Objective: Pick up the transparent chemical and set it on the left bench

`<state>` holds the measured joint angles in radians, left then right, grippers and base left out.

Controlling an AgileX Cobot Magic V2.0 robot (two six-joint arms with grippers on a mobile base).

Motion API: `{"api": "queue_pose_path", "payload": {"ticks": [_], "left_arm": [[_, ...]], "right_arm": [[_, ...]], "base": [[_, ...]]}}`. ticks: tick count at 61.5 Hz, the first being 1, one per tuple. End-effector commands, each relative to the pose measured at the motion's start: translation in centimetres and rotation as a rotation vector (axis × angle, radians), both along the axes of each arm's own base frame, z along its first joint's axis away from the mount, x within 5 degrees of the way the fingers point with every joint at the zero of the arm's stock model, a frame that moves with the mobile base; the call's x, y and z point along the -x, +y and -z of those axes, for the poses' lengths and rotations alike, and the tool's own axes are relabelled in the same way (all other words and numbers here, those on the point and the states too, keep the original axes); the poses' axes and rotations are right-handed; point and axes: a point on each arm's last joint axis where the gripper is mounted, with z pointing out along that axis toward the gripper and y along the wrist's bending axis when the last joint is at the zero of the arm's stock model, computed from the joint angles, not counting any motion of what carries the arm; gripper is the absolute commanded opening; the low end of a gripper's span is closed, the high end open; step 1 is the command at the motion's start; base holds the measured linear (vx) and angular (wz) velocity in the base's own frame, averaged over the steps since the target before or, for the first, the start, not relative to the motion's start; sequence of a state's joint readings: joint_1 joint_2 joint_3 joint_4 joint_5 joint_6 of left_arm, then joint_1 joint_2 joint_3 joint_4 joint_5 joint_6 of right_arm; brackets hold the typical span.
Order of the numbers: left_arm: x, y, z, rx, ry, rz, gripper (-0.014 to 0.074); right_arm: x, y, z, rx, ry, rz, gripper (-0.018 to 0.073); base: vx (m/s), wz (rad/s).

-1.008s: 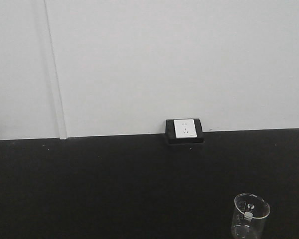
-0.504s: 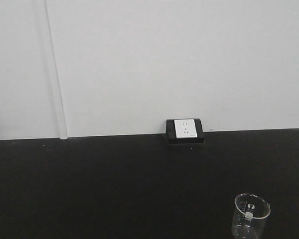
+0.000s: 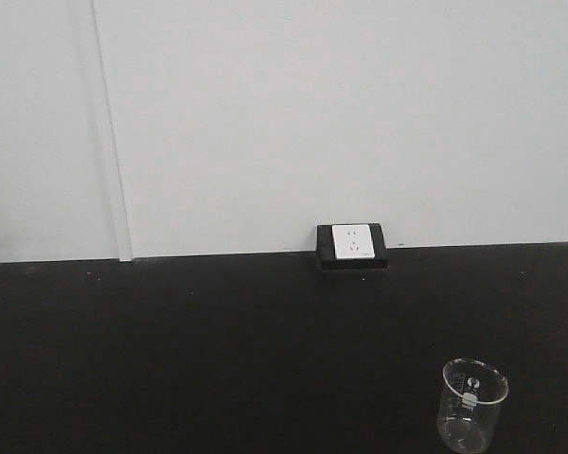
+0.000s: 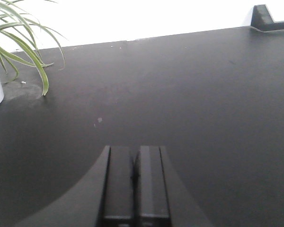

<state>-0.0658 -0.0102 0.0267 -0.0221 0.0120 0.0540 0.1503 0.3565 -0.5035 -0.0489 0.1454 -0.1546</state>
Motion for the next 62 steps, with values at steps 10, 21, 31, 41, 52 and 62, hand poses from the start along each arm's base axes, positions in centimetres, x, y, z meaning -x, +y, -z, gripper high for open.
{"api": "queue_pose_path", "payload": {"ticks": [10, 21, 31, 41, 52, 62], "left_arm": [[0.15, 0.02, -0.27, 0.014, -0.081, 0.001, -0.0003], [0.15, 0.02, -0.27, 0.014, -0.081, 0.001, -0.0003], [0.15, 0.02, -0.27, 0.014, -0.081, 0.001, -0.0003], [0.15, 0.02, -0.27, 0.014, -0.081, 0.001, -0.0003], [0.15, 0.02, -0.27, 0.014, -0.081, 0.001, -0.0003], [0.15, 0.02, -0.27, 0.014, -0.081, 0.001, -0.0003]], "right_arm": [[0.15, -0.01, -1.58, -0.012, -0.099, -0.001, -0.0004], [0.15, -0.01, -1.58, -0.012, -0.099, -0.001, -0.0004], [0.15, -0.01, -1.58, -0.012, -0.099, -0.001, -0.0004], [0.15, -0.01, -1.58, -0.012, -0.099, -0.001, -0.0004], [0.15, -0.01, -1.58, -0.012, -0.099, -0.001, -0.0004], [0.15, -0.01, -1.58, -0.012, -0.099, -0.001, -0.0004]], "base": [[-0.13, 0.0], [-0.19, -0.02], [-0.24, 0.06], [-0.31, 0.09], [-0.38, 0.0], [-0.42, -0.03]]}}
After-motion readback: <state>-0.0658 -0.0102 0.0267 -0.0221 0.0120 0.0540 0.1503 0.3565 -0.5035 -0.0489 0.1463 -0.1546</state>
